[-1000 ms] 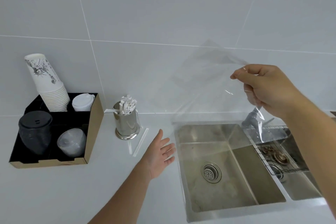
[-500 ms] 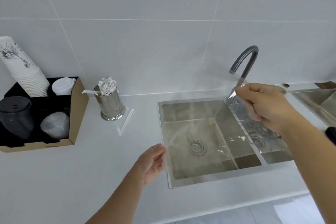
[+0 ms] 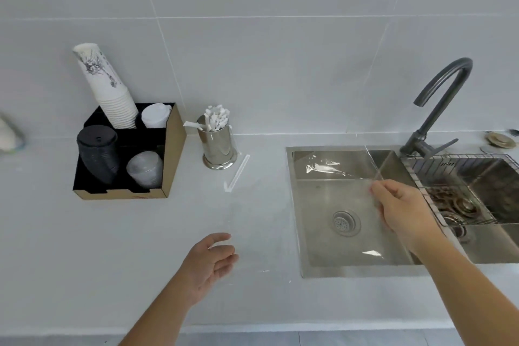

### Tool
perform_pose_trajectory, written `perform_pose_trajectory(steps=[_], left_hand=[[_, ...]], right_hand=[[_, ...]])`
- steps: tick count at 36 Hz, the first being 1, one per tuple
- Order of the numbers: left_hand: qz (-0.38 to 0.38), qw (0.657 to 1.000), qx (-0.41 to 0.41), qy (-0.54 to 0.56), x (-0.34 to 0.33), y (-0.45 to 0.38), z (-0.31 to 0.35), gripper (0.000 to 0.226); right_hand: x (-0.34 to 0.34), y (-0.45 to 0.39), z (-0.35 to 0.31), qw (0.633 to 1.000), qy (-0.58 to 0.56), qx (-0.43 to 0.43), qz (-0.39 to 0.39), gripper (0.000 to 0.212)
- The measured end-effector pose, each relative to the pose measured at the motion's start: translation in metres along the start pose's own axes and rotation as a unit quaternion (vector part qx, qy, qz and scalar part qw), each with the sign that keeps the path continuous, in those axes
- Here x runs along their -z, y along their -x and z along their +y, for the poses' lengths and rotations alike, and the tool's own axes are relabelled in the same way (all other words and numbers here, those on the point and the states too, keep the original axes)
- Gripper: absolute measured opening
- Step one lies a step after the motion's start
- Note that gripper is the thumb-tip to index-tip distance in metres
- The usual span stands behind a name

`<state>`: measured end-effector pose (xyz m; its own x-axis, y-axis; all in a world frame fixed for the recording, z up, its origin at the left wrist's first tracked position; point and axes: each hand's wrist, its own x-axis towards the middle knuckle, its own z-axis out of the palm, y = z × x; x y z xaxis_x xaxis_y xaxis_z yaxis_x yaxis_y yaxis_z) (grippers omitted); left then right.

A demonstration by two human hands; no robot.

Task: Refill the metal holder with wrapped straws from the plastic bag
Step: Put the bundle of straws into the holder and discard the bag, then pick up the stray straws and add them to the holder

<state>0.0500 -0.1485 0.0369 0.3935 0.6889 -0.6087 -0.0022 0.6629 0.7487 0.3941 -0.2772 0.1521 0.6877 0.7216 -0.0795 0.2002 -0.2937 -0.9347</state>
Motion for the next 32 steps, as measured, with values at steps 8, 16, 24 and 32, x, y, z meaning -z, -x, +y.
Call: perform_pose_trajectory(steps=[8, 16, 24, 32], left_hand=[[0.070, 0.997, -0.017, -0.022, 0.094, 0.025, 0.000, 0.029], [0.118, 0.992, -0.006, -0.033, 0.199, 0.050, 0.006, 0.029], [0.147, 0.989, 0.003, -0.025, 0.287, 0.056, 0.020, 0.029], [0.177, 0.984, 0.011, -0.001, 0.354, 0.046, 0.043, 0.031]], right_hand=[[-0.081, 0.030, 0.014, 0.996, -0.002, -0.081, -0.038, 0.051], [-0.187, 0.067, 0.017, 0.978, -0.030, -0.178, -0.108, 0.014], [-0.277, 0.089, 0.002, 0.964, -0.023, -0.216, -0.154, 0.013], [-0.340, 0.111, 0.003, 0.937, -0.066, -0.273, -0.209, 0.036]])
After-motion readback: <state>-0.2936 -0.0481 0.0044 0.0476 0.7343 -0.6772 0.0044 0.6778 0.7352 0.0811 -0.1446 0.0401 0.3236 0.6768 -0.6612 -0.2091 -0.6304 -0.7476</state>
